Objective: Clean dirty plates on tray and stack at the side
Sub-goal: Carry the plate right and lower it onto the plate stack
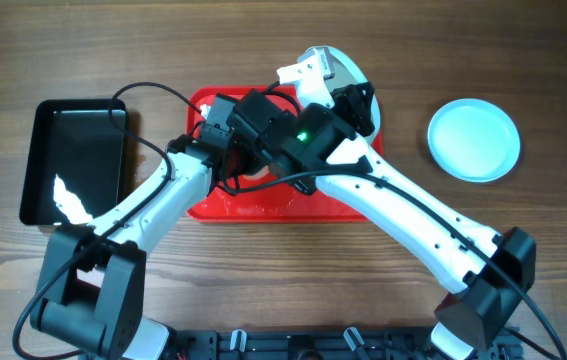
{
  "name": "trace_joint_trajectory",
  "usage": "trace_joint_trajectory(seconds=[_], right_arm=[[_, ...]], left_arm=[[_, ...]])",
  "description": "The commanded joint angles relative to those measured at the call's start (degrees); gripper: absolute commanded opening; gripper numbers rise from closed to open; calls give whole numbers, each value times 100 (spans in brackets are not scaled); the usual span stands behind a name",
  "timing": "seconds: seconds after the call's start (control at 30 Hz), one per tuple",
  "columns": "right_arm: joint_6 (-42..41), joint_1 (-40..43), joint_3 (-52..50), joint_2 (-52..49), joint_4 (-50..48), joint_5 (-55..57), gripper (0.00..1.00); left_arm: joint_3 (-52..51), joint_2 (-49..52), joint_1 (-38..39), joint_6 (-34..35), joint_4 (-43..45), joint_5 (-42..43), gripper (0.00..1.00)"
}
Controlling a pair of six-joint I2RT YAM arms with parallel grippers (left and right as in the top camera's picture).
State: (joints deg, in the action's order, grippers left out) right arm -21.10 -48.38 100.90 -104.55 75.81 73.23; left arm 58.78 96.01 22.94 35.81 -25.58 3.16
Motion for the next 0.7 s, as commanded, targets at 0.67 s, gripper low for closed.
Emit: trace_joint_trajectory(seconds=[0.67], right_arm=[[-1213, 1725, 120, 319, 11, -3244, 4]], left_arm=[[-2, 46, 0, -48, -164, -247, 4]])
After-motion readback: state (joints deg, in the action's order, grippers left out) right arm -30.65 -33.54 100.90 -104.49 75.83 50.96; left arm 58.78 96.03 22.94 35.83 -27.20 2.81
